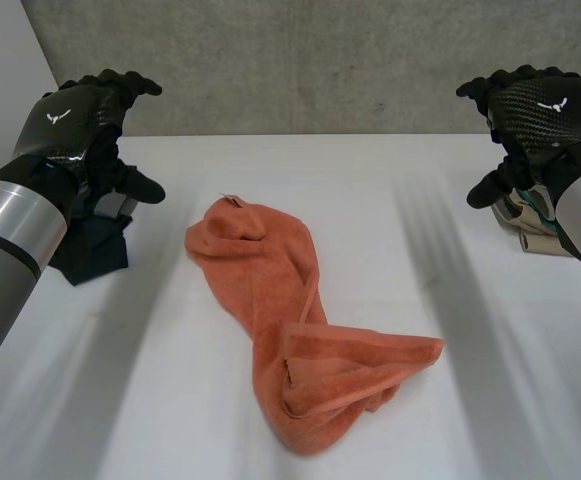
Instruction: Fold the laundry.
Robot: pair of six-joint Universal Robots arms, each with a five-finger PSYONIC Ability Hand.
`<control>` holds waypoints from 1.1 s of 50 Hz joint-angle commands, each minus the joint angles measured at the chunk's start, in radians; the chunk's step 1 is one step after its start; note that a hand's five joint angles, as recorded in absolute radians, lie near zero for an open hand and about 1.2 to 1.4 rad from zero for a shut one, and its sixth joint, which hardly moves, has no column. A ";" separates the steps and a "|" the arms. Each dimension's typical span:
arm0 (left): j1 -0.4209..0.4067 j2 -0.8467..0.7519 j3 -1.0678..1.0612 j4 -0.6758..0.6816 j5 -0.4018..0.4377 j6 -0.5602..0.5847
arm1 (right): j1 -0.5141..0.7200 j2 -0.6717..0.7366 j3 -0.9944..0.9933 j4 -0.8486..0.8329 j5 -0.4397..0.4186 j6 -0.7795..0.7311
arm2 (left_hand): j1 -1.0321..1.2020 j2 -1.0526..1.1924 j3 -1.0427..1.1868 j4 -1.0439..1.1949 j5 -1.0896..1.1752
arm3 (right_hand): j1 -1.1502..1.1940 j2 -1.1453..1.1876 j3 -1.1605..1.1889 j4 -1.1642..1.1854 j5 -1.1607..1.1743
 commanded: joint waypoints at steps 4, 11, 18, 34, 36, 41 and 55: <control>0.000 0.003 0.000 0.000 0.000 0.000 | -0.005 -0.001 -0.032 0.046 -0.003 -0.006 | -0.135 -0.129 -0.129 -0.136 -0.174 | -0.118 -0.121 -0.127 -0.127 -0.168; -0.002 0.001 0.000 0.003 0.005 0.002 | 0.000 -0.002 -0.049 0.087 -0.009 -0.026 | -0.120 -0.115 -0.114 -0.121 -0.160 | -0.118 -0.121 -0.127 -0.127 -0.168; -0.017 -0.051 0.033 0.011 0.017 0.047 | 0.004 -0.001 -0.094 0.345 -0.049 -0.233 | -0.088 -0.082 -0.082 -0.089 -0.127 | -0.118 -0.121 -0.127 -0.127 -0.168; -0.097 -0.560 0.295 0.002 0.108 0.554 | 0.151 -0.007 0.275 0.293 -0.084 -0.354 | -0.082 -0.077 -0.076 -0.083 -0.121 | -0.118 -0.121 -0.127 -0.127 -0.168; -0.098 -0.624 0.340 0.002 0.109 0.569 | 0.159 -0.011 0.319 0.250 -0.084 -0.353 | -0.073 -0.068 -0.067 -0.074 -0.113 | -0.118 -0.121 -0.127 -0.127 -0.168; -0.098 -0.746 0.432 0.012 0.111 0.572 | 0.178 -0.013 0.418 0.108 -0.080 -0.319 | -0.023 -0.018 -0.017 -0.024 -0.063 | -0.118 -0.121 -0.127 -0.127 -0.168; -0.109 -0.875 0.527 0.011 0.067 0.744 | 0.224 0.082 0.449 -0.071 -0.074 -0.127 | 1.083 1.089 1.089 1.082 1.044 | 1.104 1.100 1.095 1.094 1.054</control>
